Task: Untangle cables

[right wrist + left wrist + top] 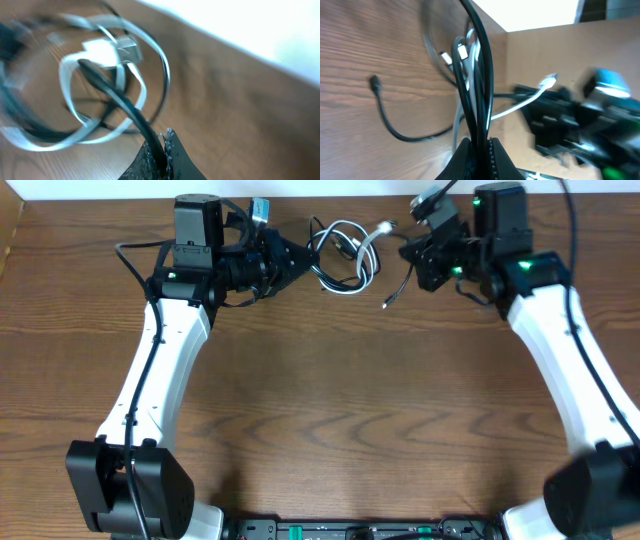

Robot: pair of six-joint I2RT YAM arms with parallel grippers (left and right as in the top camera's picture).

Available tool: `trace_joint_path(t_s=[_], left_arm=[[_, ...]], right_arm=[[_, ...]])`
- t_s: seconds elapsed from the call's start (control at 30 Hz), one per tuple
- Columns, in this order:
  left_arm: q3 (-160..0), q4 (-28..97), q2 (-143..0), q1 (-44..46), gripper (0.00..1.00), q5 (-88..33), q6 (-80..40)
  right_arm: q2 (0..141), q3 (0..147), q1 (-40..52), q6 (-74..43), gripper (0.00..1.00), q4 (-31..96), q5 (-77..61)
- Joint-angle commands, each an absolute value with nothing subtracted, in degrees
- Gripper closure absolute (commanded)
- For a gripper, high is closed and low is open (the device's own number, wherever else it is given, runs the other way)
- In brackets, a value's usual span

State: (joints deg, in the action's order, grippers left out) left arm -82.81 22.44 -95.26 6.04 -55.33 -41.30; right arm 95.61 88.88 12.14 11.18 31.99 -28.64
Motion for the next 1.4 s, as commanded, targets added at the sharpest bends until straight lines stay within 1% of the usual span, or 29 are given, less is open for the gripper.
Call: trace_joint_path(t_s=[0.0, 0.3, 0.4, 0.53, 0.77, 0.9, 1.07, 1.17, 1.37], left_arm=[[-82.72, 23.05, -95.09, 6.09, 0.93, -53.43, -36.62], [-82.72, 23.38, -95.07, 7.84, 0.93, -53.52, -36.23], [-82.72, 23.31, -95.07, 8.64, 0.93, -54.68, -37.15], [-82.72, 23.07, -95.07, 9.67, 0.92, -56.34, -40.21], [-82.72, 22.59, -95.07, 9.98, 0.93, -56.38, -51.66], [-82.72, 17.93, -95.07, 9.98, 0.92, -57.49, -57.45], [-82.72, 9.82, -95.07, 10.00, 0.92, -59.22, -64.31], [-82.72, 8.01, -95.07, 10.20, 0.93, -60.66, -64.64], [-82.72, 8.25, -95.07, 11.44, 0.92, -61.32, -64.60]], right_arm=[[91.98, 89.23, 12.95, 7.44, 0.99, 30.13, -30.61], [92.27, 89.23, 16.73, 0.60, 0.99, 21.28, -29.71], [92.55, 89.23, 18.24, -2.55, 0.99, 20.05, -26.04], [94.35, 89.23, 20.45, -7.38, 0.99, 17.56, -20.27], [99.02, 89.23, 22.17, -17.02, 0.99, 13.02, -19.81], [100.79, 89.23, 22.61, -19.77, 0.99, 13.41, -19.84], [101.08, 89.23, 23.35, -19.75, 0.99, 13.89, -18.57], [101.08, 89.23, 23.29, -19.86, 0.99, 12.27, -17.89], [101.08, 89.23, 23.24, -24.21, 0.99, 6.70, -15.64]])
